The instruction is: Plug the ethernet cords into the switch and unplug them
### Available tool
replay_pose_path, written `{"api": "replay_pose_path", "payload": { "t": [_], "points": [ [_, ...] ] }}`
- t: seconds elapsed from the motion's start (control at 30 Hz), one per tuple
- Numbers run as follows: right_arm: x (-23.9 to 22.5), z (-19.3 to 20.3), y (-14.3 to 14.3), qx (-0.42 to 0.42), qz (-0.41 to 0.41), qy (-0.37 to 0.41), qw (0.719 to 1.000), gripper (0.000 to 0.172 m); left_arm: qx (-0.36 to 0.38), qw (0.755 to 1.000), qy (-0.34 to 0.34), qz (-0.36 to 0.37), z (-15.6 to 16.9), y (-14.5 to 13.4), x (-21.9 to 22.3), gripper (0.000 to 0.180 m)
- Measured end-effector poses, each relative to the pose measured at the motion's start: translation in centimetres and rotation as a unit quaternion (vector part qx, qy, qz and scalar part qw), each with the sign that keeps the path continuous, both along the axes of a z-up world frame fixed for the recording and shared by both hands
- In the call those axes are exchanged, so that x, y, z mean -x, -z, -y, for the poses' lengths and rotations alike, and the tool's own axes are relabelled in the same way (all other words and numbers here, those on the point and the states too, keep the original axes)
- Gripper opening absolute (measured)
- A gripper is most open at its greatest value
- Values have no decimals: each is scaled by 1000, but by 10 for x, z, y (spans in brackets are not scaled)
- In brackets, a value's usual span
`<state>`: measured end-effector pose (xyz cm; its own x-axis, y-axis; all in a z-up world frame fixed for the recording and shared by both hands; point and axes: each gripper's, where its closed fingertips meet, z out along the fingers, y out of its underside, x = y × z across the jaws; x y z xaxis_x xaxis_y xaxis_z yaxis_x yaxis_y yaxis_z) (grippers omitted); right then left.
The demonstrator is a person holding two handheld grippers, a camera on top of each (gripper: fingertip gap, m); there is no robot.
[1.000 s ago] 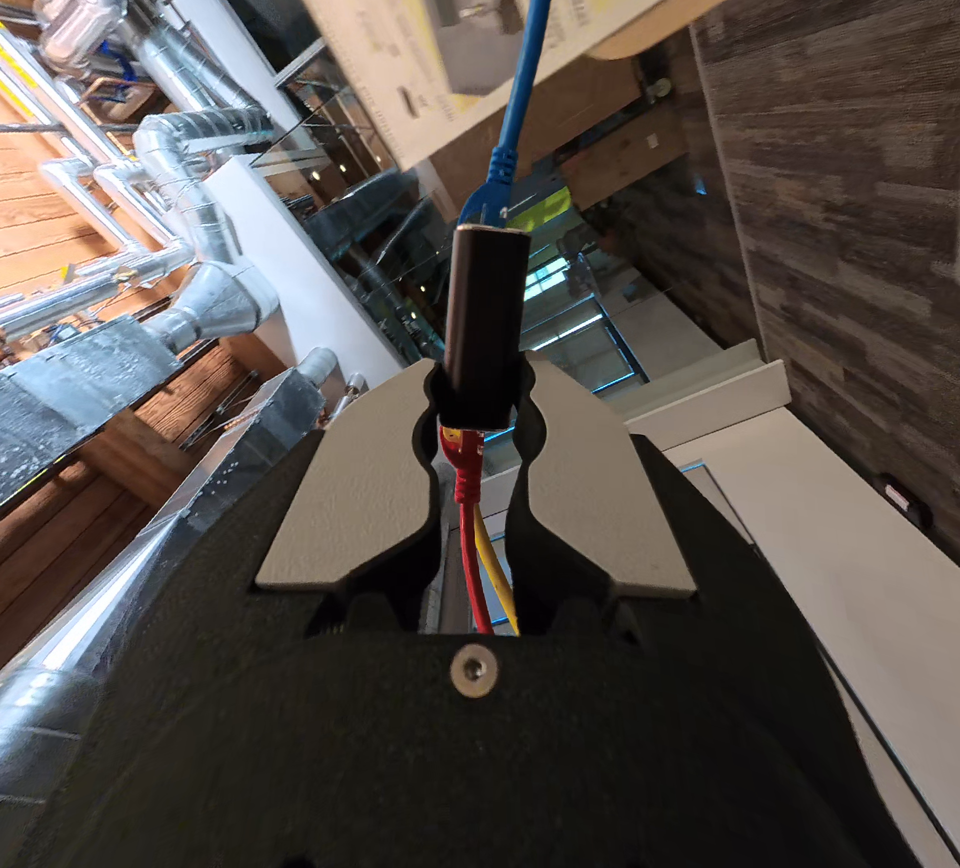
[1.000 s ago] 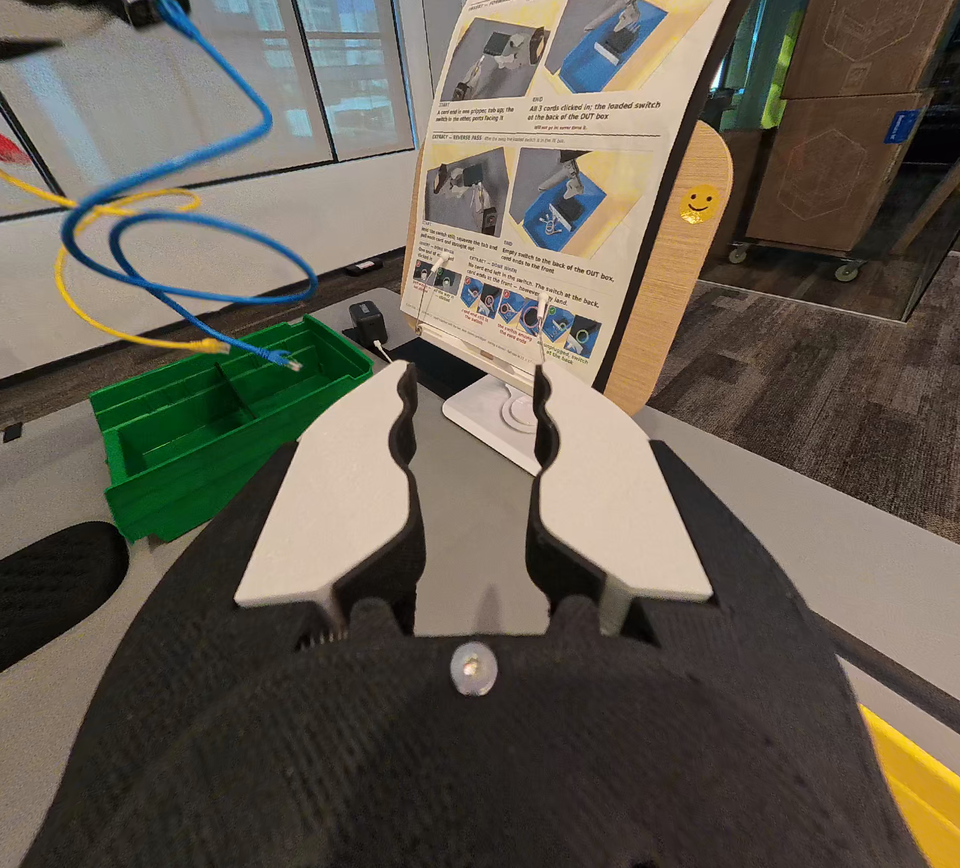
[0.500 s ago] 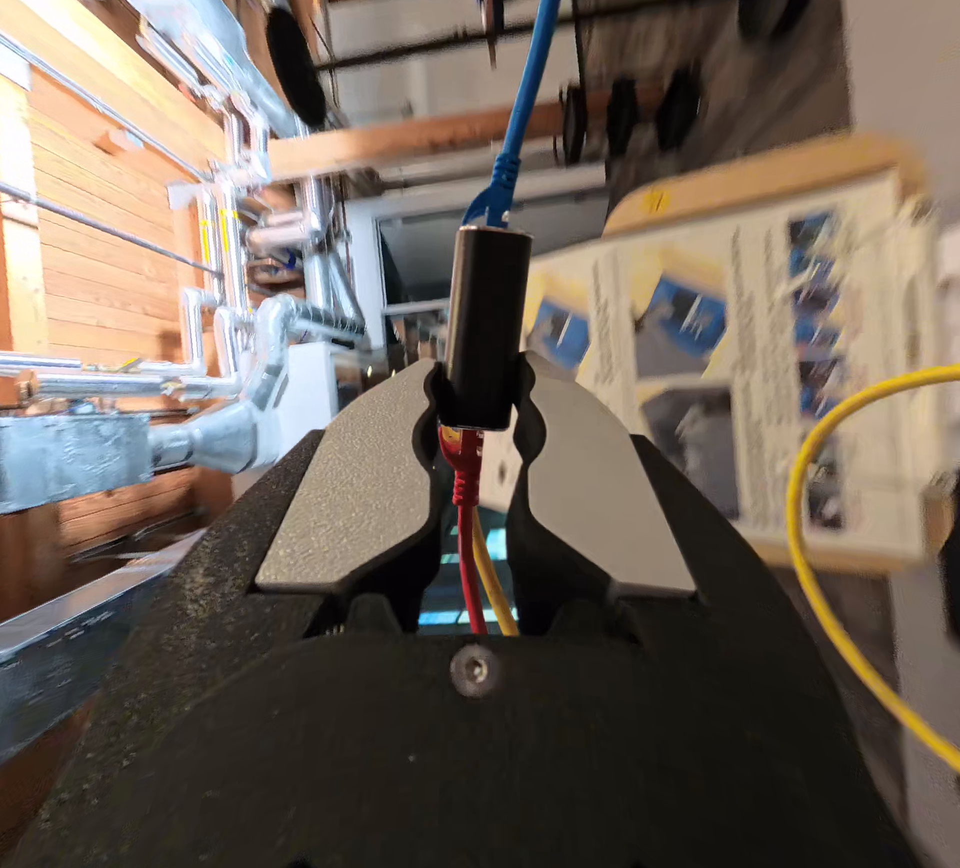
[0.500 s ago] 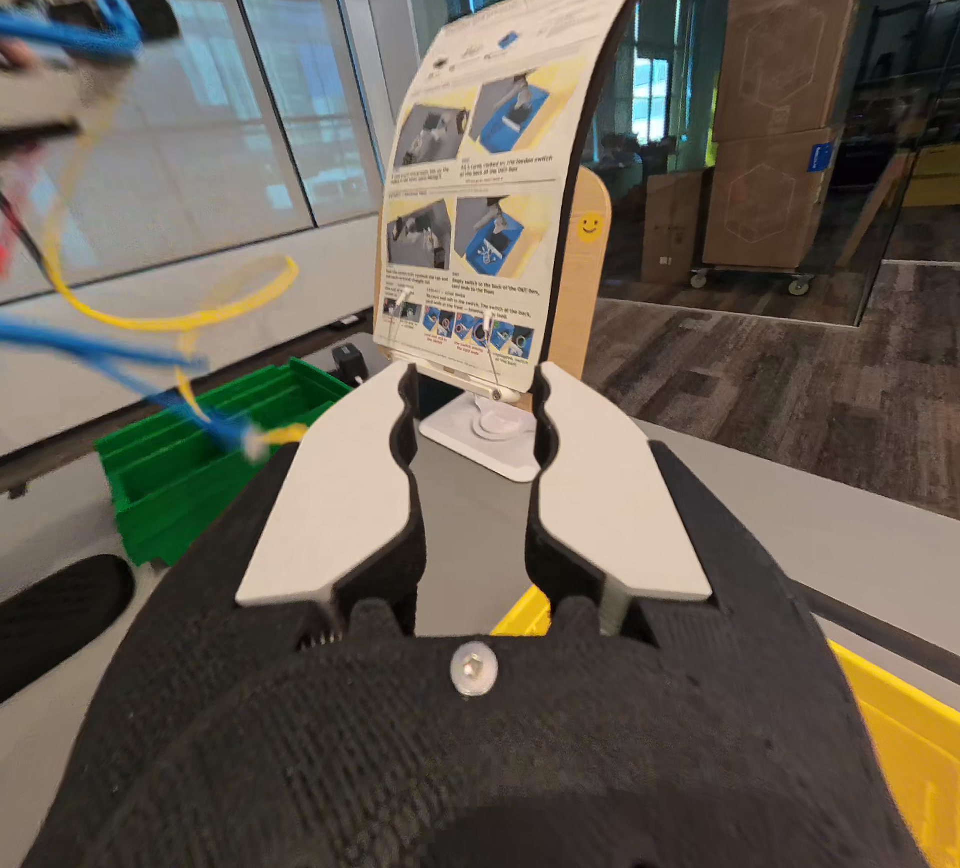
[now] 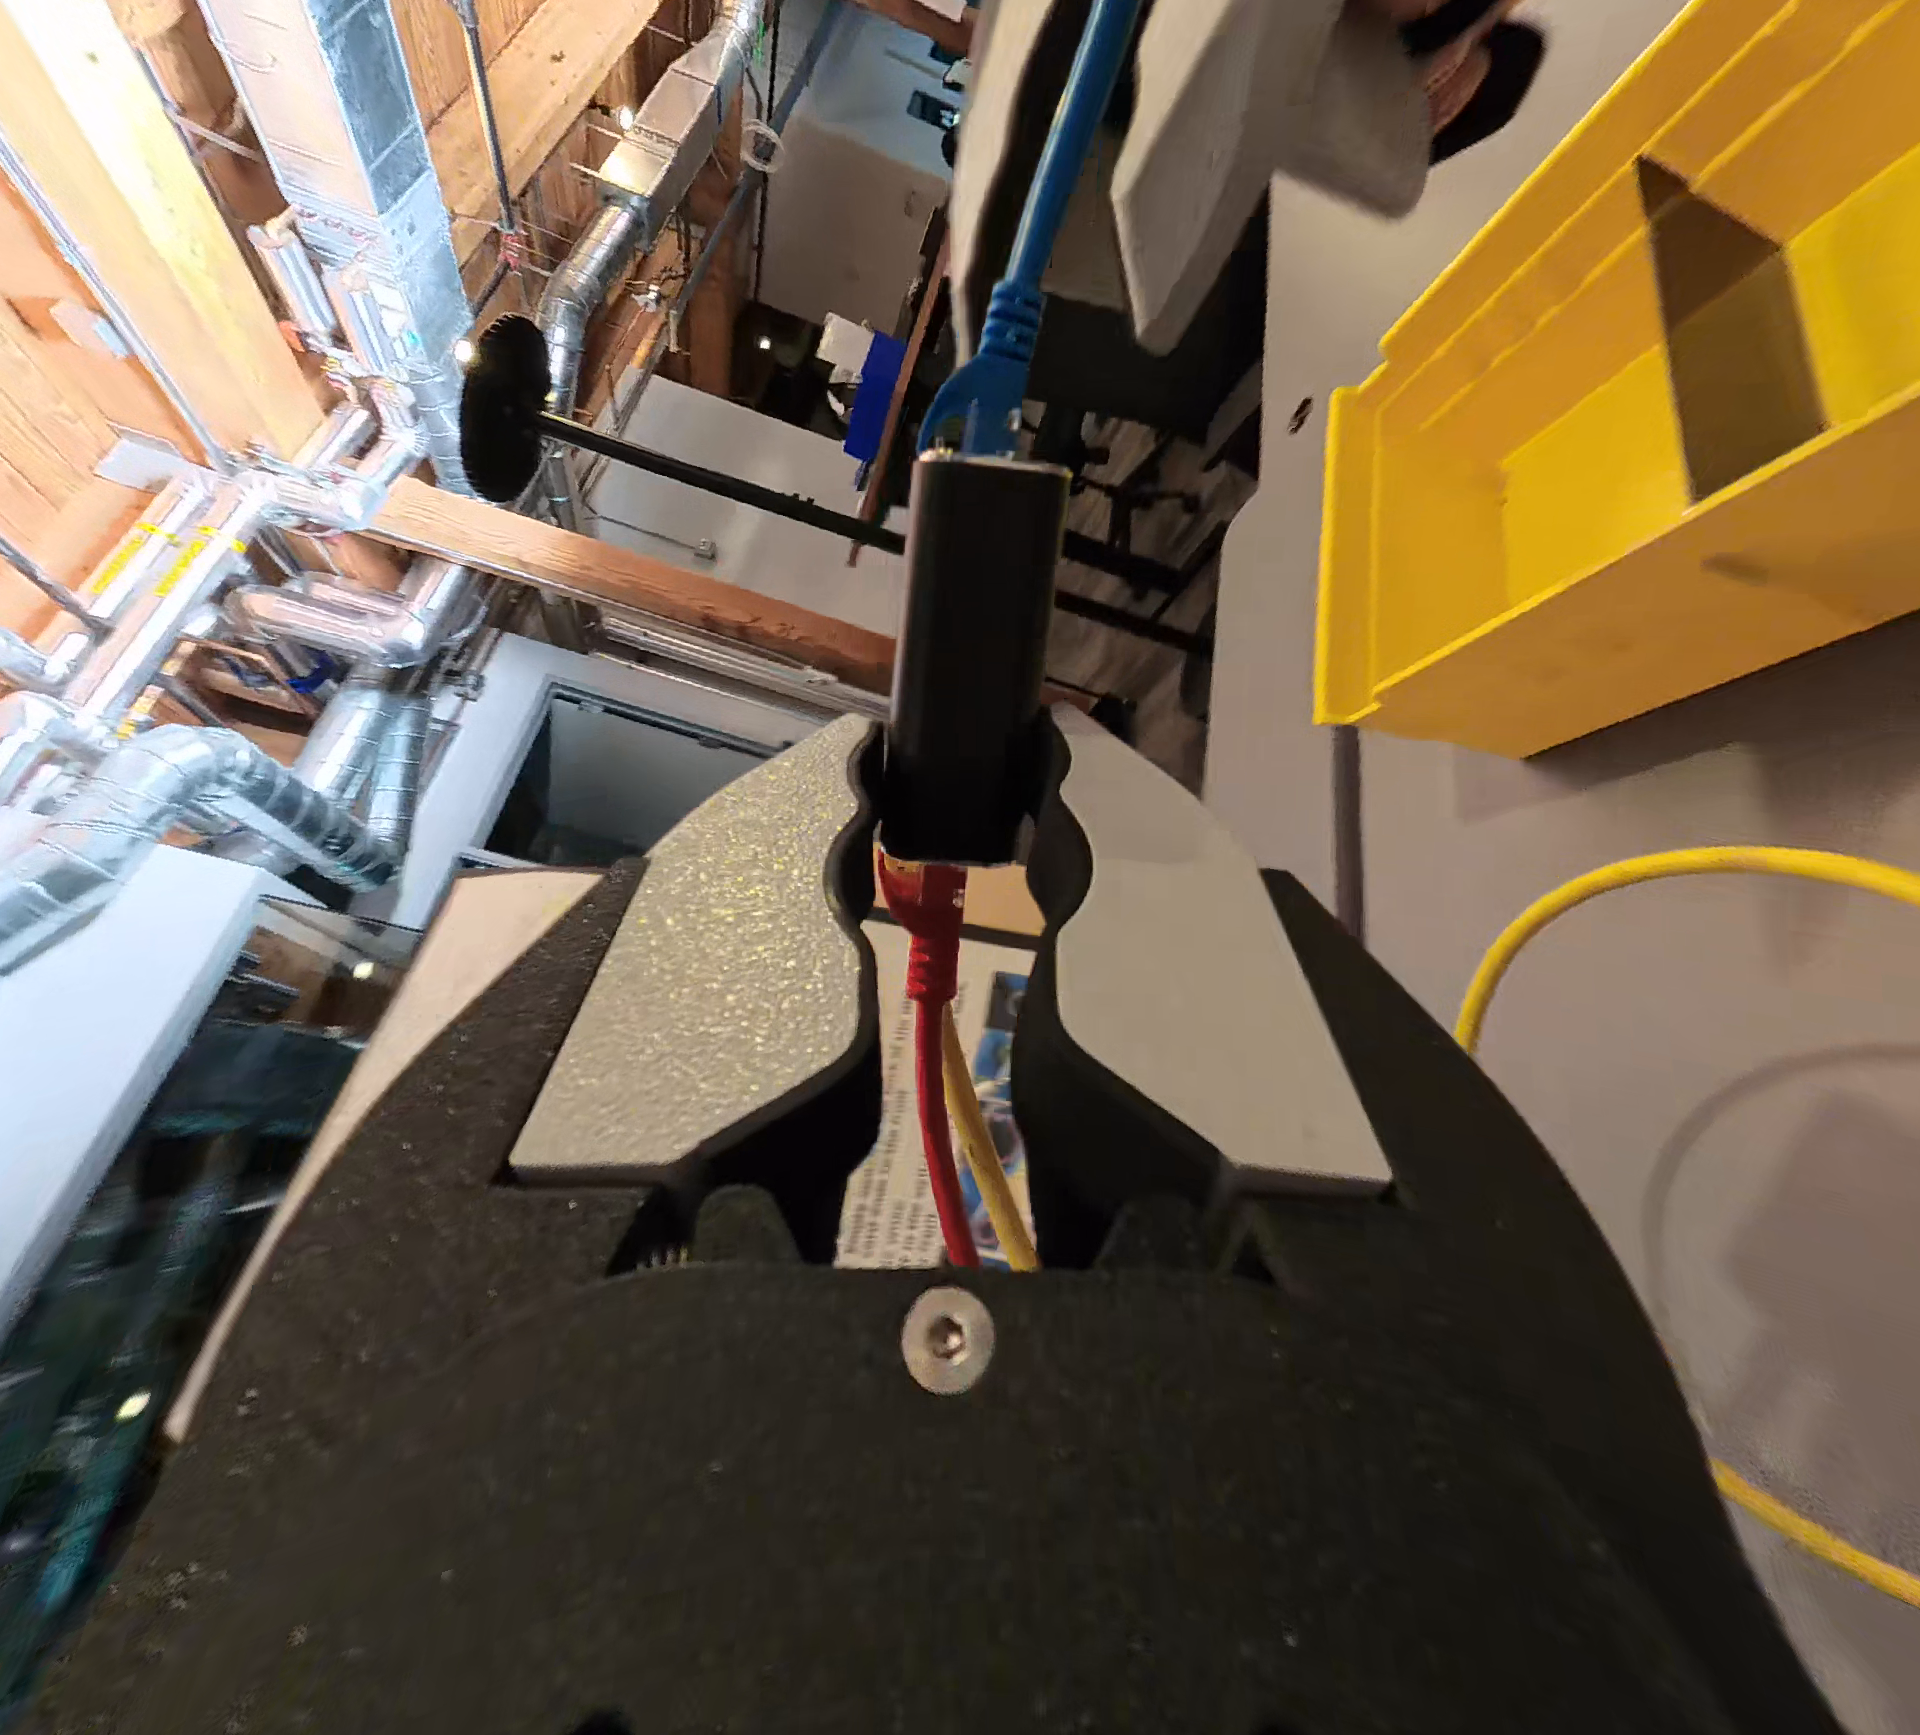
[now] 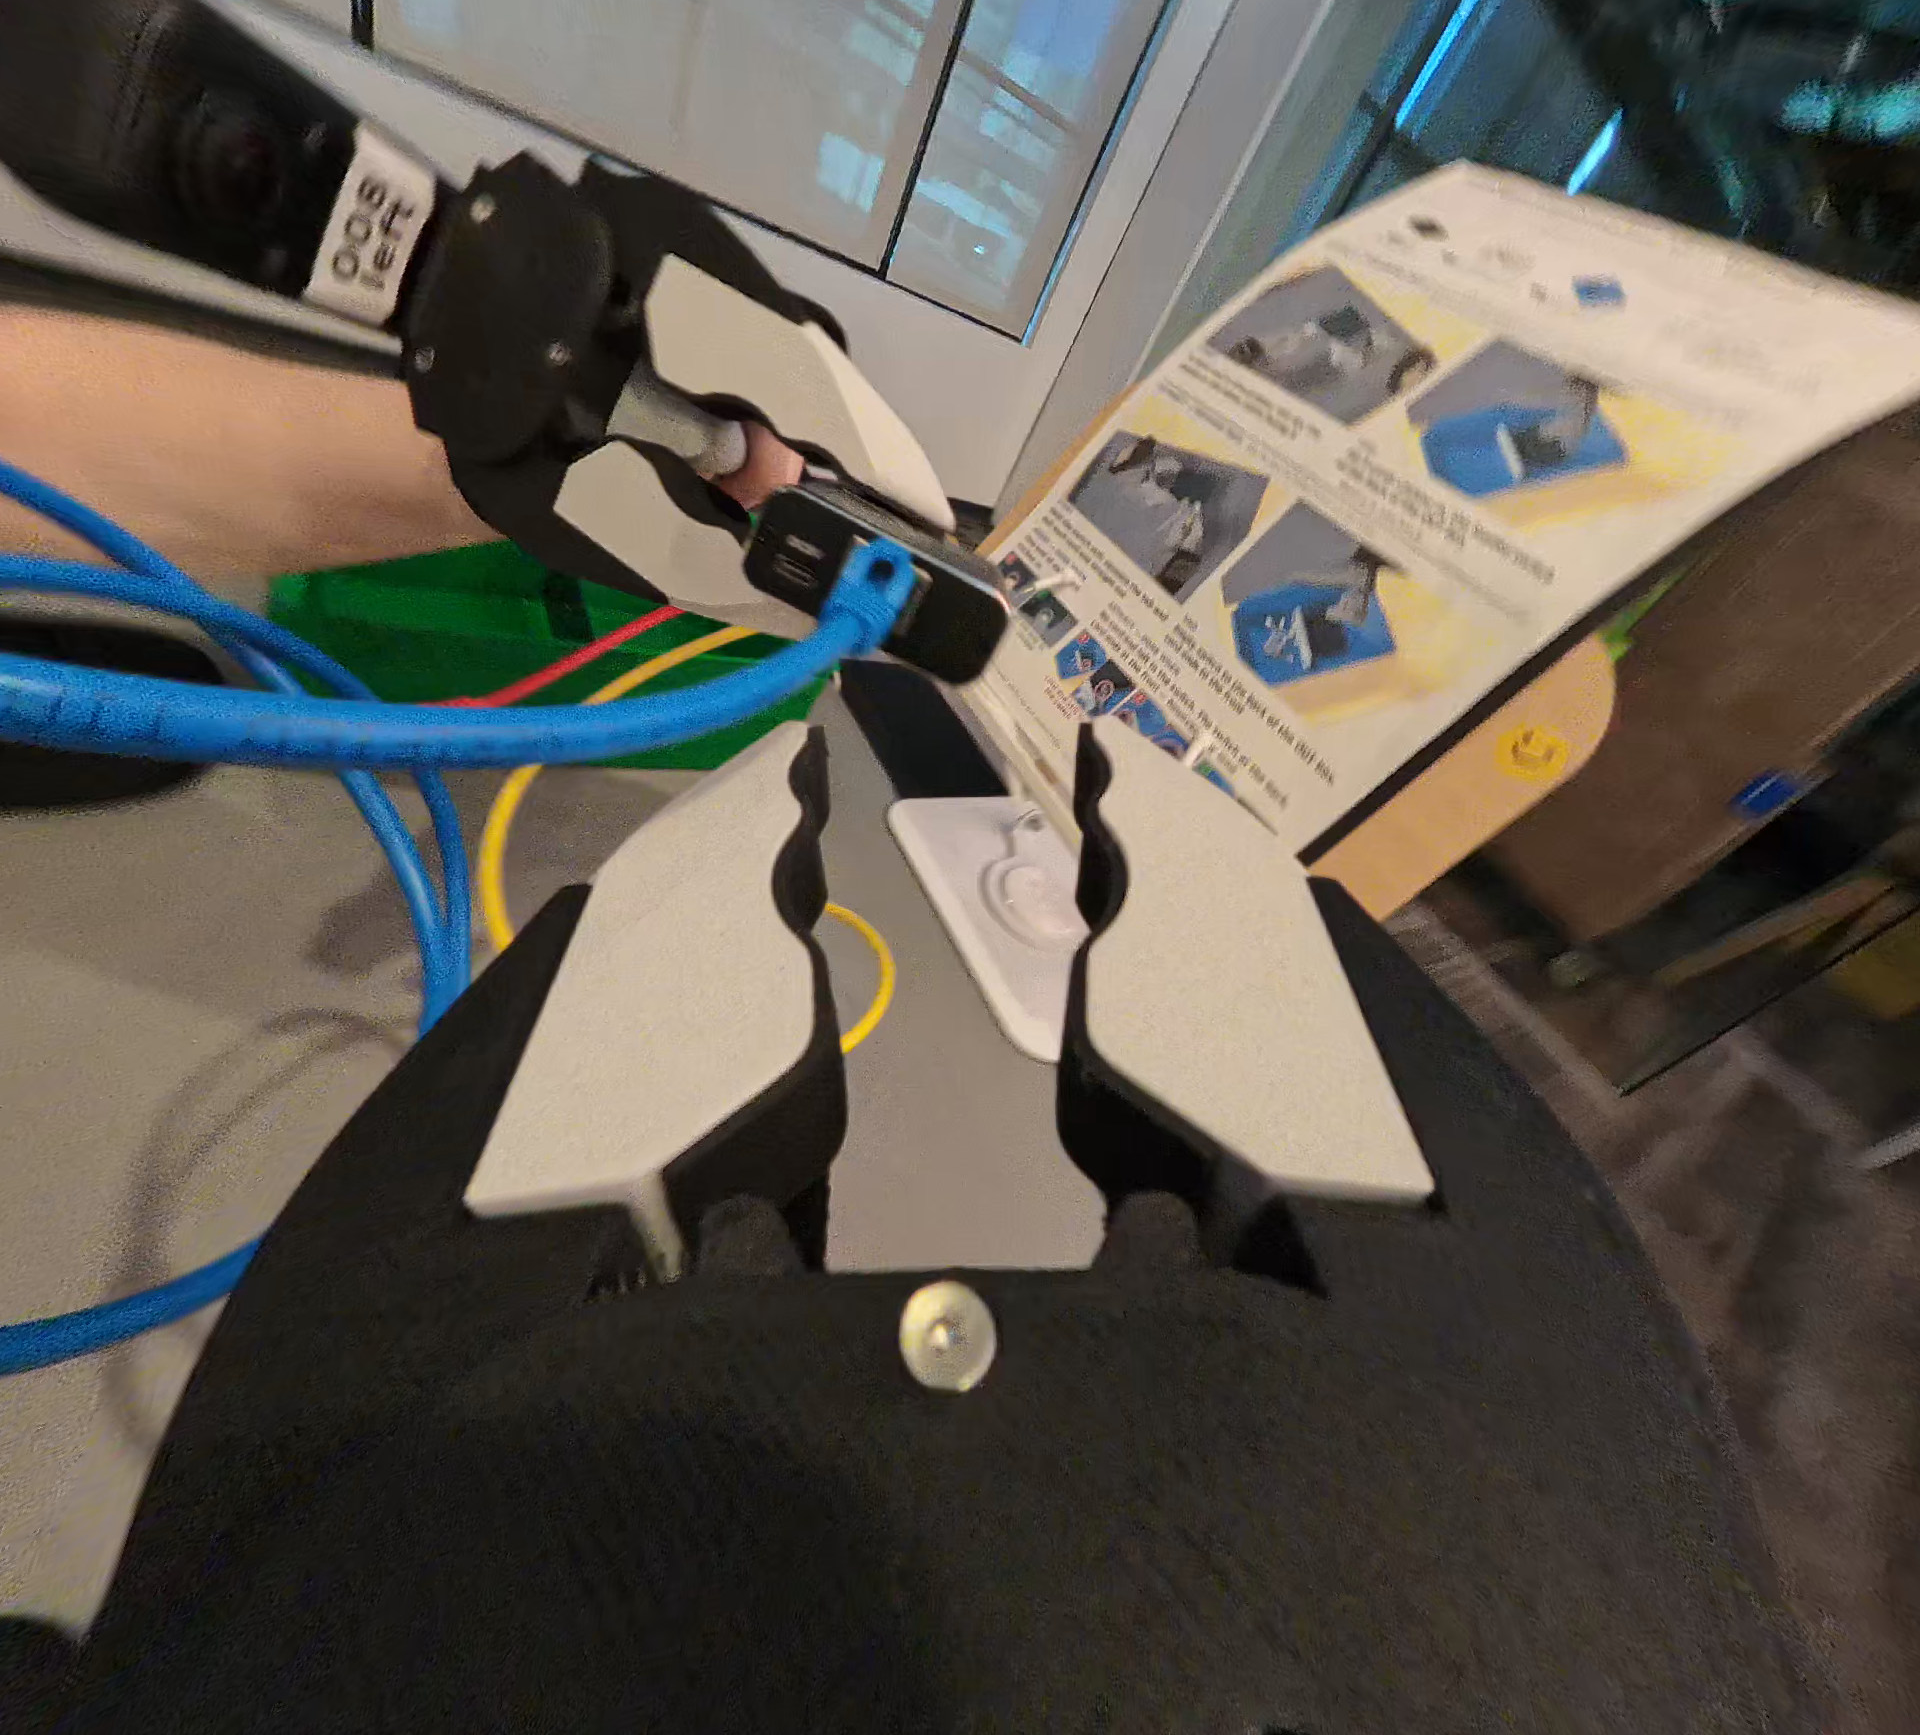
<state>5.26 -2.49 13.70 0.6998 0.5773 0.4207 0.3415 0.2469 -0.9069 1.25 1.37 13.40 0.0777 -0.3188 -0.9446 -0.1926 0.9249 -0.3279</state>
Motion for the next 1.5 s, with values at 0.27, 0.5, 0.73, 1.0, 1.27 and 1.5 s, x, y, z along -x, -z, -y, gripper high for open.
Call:
{"api": "replay_pose_path", "payload": {
  "t": [0.27, 0.5, 0.73, 1.0, 1.27, 1.5],
  "points": [
    [61, -14, 9, -138, 223, 52, 964, 48, 66, 997, 39, -6, 18, 20, 29, 25],
    [97, -7, 24, -132, 332, 36, 933, 29, 92, 993, 79, 7, 41, 28, 62, 25],
    [107, -21, 50, -82, 386, 52, 918, 28, 65, 998, 7, -1, 32, 47, 53, 57],
    [107, -22, 40, -114, 357, 55, 925, 28, -7, 999, -22, 29, 21, 45, 59, 33],
    [105, -23, 42, -113, 349, 50, 929, 29, 7, 999, -36, 6, 20, 48, 61, 26],
    [103, -24, 43, -103, 339, 45, 934, 27, 3, 999, -53, -5, 16, 49, 61, 25]
  ]
}}
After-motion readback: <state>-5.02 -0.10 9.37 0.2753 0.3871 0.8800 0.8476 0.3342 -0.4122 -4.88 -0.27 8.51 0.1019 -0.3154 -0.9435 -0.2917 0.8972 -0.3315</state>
